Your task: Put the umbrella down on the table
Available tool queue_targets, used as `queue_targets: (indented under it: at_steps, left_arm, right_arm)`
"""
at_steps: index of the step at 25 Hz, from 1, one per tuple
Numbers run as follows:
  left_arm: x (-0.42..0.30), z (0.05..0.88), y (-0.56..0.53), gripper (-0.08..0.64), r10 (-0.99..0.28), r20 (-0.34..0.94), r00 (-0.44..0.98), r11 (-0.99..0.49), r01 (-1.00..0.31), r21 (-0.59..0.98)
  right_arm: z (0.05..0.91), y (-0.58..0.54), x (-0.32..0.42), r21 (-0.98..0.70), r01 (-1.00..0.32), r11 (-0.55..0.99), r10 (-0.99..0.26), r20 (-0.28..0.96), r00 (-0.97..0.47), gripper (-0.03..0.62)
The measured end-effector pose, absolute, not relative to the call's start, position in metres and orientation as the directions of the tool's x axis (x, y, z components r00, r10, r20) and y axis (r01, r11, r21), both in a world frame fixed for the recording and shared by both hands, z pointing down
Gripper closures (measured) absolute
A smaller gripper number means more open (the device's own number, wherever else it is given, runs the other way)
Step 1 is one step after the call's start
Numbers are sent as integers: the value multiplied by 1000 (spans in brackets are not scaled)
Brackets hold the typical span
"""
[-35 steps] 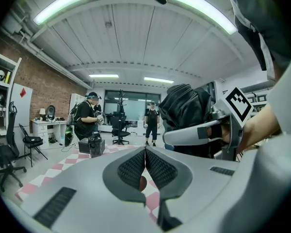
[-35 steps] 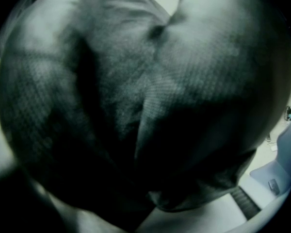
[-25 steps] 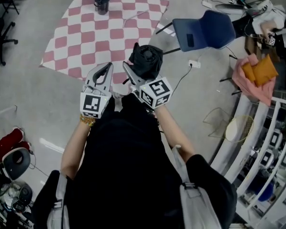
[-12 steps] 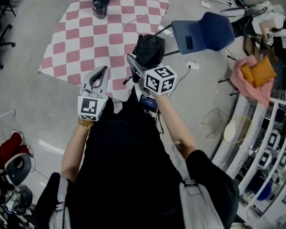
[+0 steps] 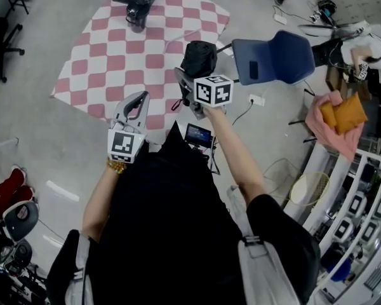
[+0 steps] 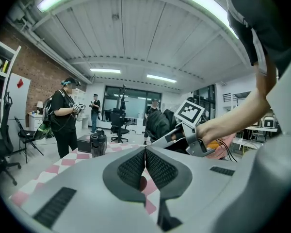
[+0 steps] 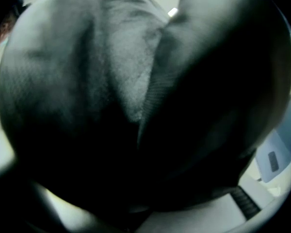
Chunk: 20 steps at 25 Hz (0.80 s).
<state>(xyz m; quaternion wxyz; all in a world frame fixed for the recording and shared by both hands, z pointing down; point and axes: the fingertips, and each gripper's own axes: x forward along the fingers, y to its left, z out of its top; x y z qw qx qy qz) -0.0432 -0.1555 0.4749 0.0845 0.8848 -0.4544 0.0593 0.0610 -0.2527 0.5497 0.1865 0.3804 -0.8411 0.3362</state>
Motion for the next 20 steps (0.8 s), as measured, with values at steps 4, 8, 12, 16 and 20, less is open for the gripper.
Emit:
queue_targets:
  at_steps: [4, 8, 12, 16, 20]
  left_arm:
    - [-46, 479, -160, 546, -803, 213, 556, -549, -830, 95]
    - [-52, 485, -163, 546, -815, 233, 530, -526, -846, 84]
    - [-53, 488, -169, 546, -824, 257, 506, -503, -861, 81]
    - [-46, 491, -171, 546, -824, 271, 497, -494, -865, 86]
    - [-35, 492, -173, 546, -815, 280, 507, -504, -859, 88]
  right_arm:
    - [581, -286, 72, -490, -769, 411, -473, 607, -639, 436]
    - [613, -308, 83, -501, -787, 361, -445, 649, -617, 436]
    - [634, -321, 89, -484, -796, 364, -409, 685, -604, 436]
    - [650, -329, 95, -477, -805, 352, -392, 705, -590, 436]
    - [663, -336, 101, -469, -820, 328, -392, 723, -570, 436]
